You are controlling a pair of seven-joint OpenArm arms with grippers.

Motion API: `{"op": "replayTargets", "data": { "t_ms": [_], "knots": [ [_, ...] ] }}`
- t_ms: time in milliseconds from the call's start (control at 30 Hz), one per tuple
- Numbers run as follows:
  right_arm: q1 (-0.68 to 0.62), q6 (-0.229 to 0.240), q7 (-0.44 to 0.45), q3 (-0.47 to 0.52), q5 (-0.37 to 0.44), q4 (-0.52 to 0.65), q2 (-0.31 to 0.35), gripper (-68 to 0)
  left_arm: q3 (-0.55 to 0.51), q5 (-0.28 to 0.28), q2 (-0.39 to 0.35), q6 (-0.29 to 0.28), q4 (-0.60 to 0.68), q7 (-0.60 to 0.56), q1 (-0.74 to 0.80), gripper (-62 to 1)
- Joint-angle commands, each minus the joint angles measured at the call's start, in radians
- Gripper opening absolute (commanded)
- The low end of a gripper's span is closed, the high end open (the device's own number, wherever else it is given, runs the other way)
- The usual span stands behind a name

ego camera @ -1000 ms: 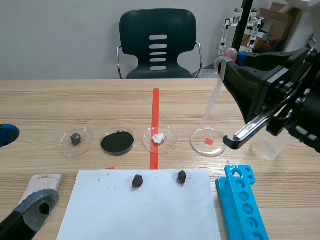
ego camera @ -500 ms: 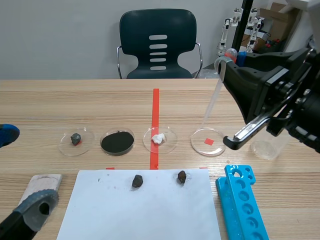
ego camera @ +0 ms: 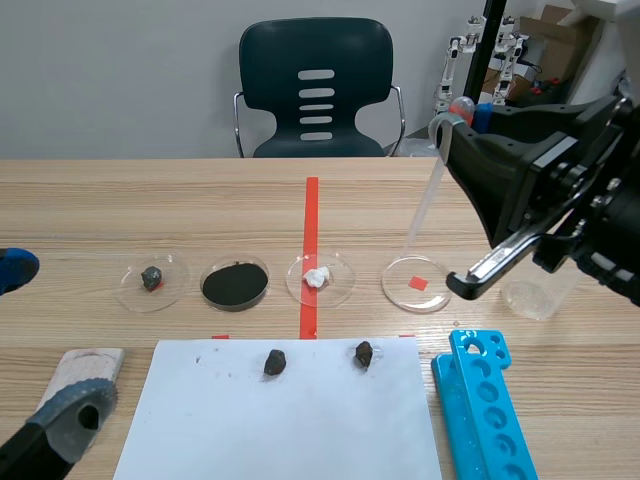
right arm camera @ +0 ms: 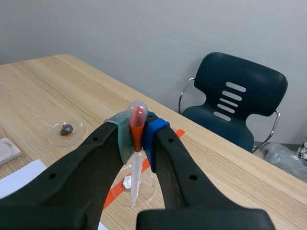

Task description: Put the dropper in the beaker

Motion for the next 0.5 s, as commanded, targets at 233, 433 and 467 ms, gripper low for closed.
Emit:
{"op": "replayTargets", "data": {
  "t_ms": [233, 433, 467],
  "knots": [
    [0.014, -0.003, 0.014, 0.007, 0.007, 0.014, 0.003, -67.1, -0.008, -0.014, 0.003, -0.002, 0.016, -0.013, 0.003, 1.4],
    [0.013, -0.003, 0.014, 0.023, 0.007, 0.014, 0.003, -67.1, -0.008, -0.014, 0.003, -0.002, 0.016, -0.013, 0.003, 1.4],
    [0.010, -0.005, 0.015, 0.029, 0.007, 0.014, 0.003, -67.1, -0.008, -0.014, 0.003, -0.002, 0.016, -0.013, 0.003, 1.4]
  ]
}}
